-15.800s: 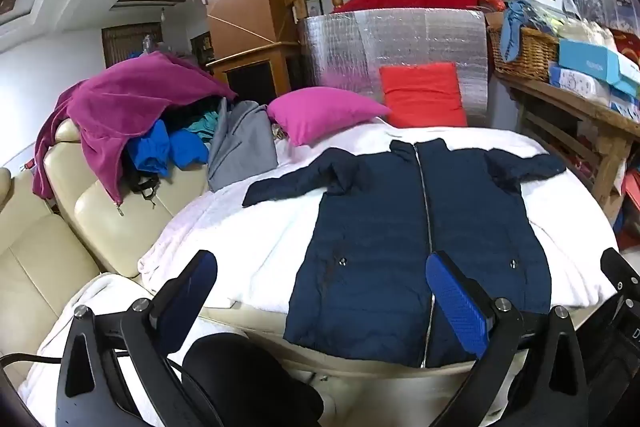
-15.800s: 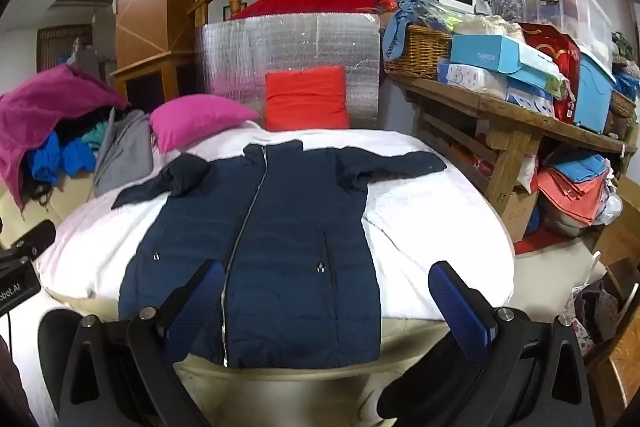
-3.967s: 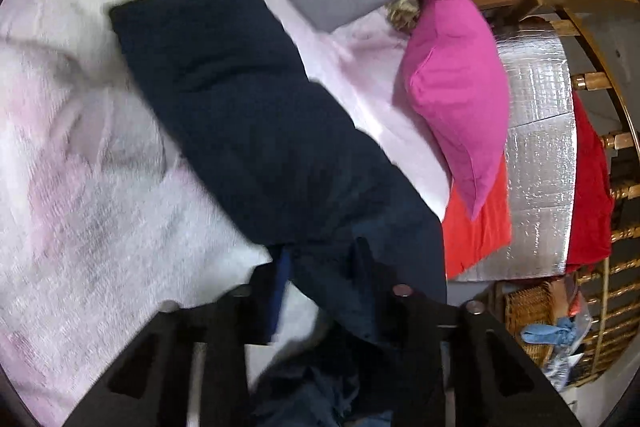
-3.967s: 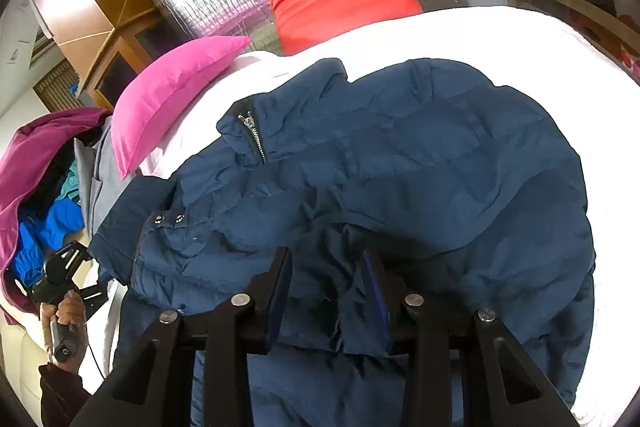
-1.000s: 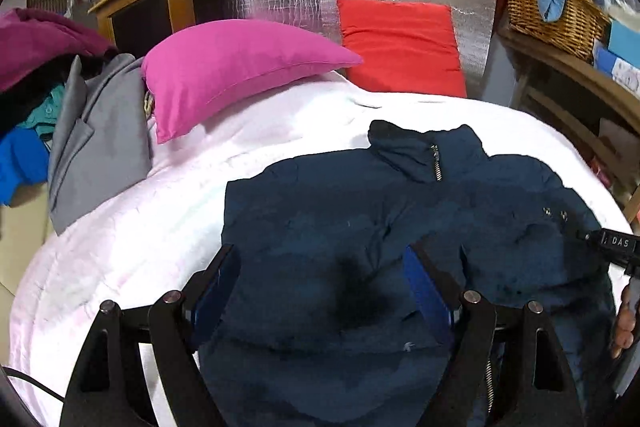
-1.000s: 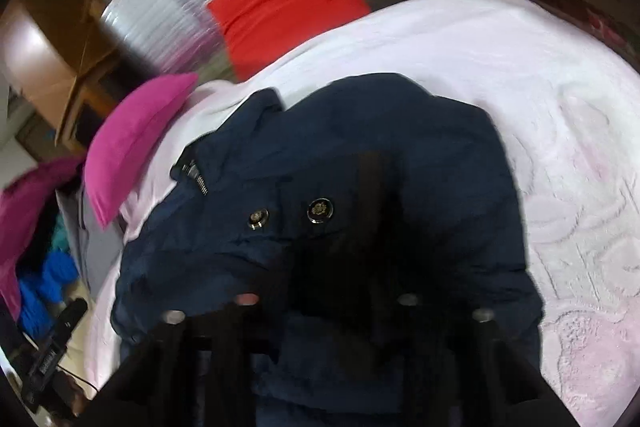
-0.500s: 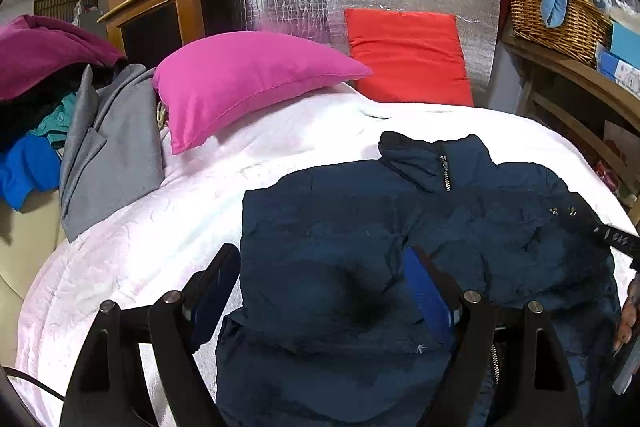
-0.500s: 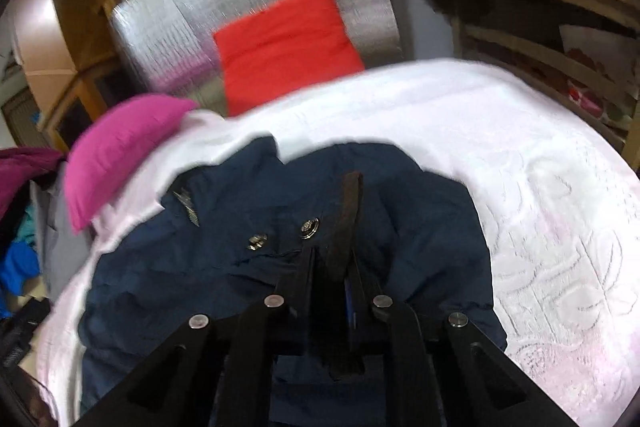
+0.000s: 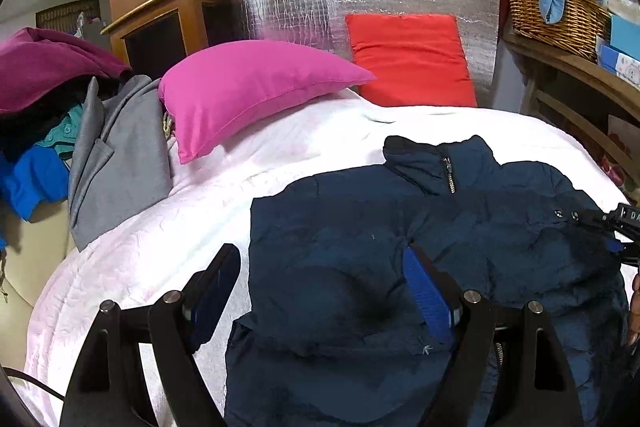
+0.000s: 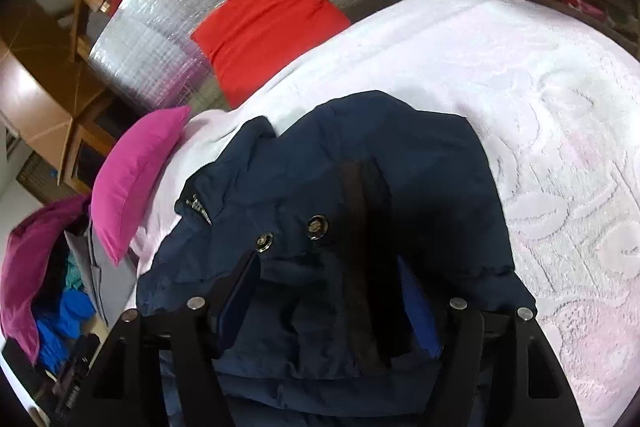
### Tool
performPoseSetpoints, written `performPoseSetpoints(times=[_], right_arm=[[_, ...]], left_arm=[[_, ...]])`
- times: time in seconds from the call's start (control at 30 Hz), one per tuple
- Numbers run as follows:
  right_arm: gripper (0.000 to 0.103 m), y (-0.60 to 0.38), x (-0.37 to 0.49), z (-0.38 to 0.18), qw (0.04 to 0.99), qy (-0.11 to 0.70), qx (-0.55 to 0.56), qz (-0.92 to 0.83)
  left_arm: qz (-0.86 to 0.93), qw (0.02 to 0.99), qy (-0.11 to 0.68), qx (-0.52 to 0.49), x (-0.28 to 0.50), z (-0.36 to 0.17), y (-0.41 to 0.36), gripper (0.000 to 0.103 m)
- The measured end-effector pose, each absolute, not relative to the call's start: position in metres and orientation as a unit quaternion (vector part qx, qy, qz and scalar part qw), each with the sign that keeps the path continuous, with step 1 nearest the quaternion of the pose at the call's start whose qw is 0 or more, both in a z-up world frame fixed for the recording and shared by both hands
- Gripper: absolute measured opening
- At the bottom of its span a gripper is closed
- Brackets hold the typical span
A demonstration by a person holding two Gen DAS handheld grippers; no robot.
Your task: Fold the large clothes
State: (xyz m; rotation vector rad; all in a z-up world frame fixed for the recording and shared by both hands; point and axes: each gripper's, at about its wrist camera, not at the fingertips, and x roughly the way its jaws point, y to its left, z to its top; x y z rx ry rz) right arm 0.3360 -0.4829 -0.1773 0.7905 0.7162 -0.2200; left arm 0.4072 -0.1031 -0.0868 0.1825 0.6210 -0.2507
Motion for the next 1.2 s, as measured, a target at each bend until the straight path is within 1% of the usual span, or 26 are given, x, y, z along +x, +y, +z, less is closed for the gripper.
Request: performPoseSetpoints(times=[0.07,0.1,0.17,0.23,0.3,0.43,0.63,0.67,0.8,1.07,1.2], right_arm=[[0.071,-0.477,0.34,-0.179,0.855,0.354,0.365,-0.101],[0.065,-0.473,0.341,-0.18,0.855,0.362,0.357,-0.101],[0.058,-0.467,0.345,-0.183,0.857,0.375,0.338,-0.1],[0.056,-0.463,0.347,-0.183,0.861,0.377,0.326,-0.104],[0.05,-0.462,0.347,-0.183,0.861,0.379,0.322,-0.105],[0.045,-0.465,0.345,-0.183,0.86,0.379,0.322,-0.112],[0.034,-0.461,0.344,-0.181,0.866,0.379,0.302,-0.124],[0.031,-0.46,0.344,-0.18,0.868,0.379,0.296,-0.127],[0.028,-0.458,0.344,-0.178,0.871,0.377,0.286,-0.131],[0.028,-0.457,0.344,-0.178,0.873,0.375,0.28,-0.135],[0.022,-0.456,0.343,-0.175,0.876,0.37,0.275,-0.14]], left_arm=[[-0.119,0.942,0.299,0.095,0.405,-0.085,-0.104,0.084],[-0.117,0.943,0.296,0.097,0.404,-0.085,-0.104,0.084],[-0.109,0.946,0.289,0.101,0.403,-0.082,-0.101,0.084],[-0.099,0.949,0.283,0.102,0.402,-0.079,-0.096,0.084],[-0.089,0.952,0.278,0.097,0.401,-0.075,-0.089,0.084],[-0.073,0.957,0.27,0.083,0.4,-0.068,-0.075,0.084],[-0.062,0.96,0.261,0.076,0.398,-0.062,-0.063,0.084],[-0.061,0.961,0.26,0.077,0.398,-0.061,-0.063,0.084],[-0.058,0.962,0.256,0.079,0.397,-0.06,-0.061,0.084],[-0.052,0.963,0.253,0.079,0.395,-0.059,-0.059,0.084],[-0.049,0.963,0.252,0.081,0.396,-0.059,-0.058,0.084]])
